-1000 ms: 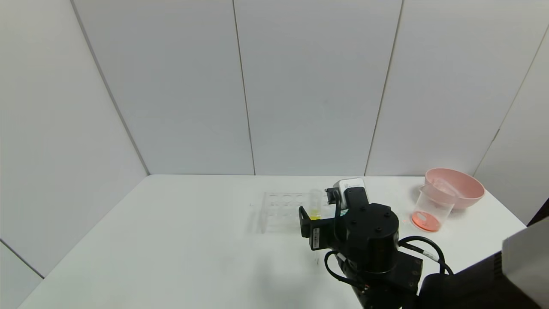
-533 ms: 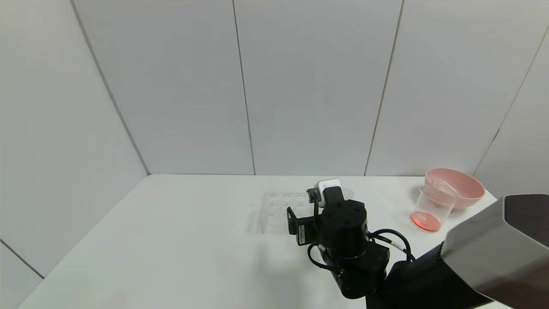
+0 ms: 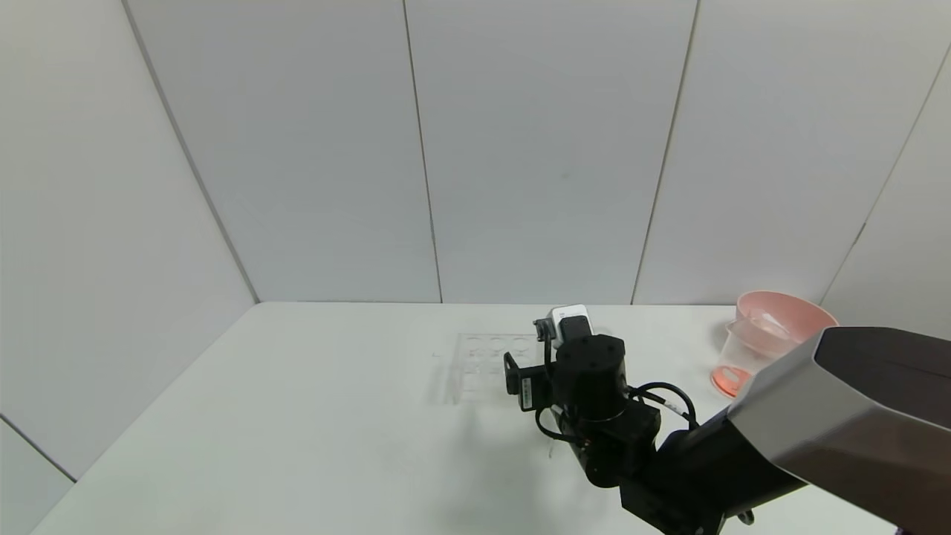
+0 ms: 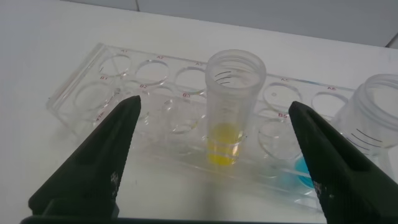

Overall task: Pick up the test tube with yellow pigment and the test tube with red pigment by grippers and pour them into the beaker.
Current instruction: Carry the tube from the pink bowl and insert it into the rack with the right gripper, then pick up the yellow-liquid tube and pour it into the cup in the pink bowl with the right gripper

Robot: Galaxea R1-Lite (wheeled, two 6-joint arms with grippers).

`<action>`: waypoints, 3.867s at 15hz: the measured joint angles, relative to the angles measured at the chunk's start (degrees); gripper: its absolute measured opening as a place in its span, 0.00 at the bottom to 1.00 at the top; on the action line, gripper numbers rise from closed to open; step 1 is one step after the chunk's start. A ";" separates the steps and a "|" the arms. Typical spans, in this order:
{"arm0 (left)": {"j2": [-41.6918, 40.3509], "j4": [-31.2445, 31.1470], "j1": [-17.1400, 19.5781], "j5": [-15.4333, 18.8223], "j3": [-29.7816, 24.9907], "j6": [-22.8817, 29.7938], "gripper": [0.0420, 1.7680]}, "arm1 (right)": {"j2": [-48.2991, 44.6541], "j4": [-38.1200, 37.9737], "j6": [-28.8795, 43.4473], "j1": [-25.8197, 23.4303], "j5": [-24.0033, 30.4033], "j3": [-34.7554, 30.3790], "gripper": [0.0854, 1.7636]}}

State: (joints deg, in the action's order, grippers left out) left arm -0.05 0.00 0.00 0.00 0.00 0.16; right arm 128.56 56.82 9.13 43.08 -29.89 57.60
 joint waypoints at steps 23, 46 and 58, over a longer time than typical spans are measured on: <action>0.00 0.00 0.00 0.00 0.00 0.00 1.00 | -6.01 -1.26 -4.62 -3.45 1.45 5.49 0.24; 0.00 0.00 0.00 0.00 0.00 0.00 1.00 | -17.02 0.40 -44.41 -63.66 68.95 -5.14 0.24; 0.00 0.00 0.00 0.00 0.00 0.00 1.00 | -13.41 1.15 -71.97 -66.32 74.80 -4.77 0.24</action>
State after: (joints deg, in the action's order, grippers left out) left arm -0.05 0.00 0.00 0.00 0.00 0.16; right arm 115.15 57.97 -62.84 -23.24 44.91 52.83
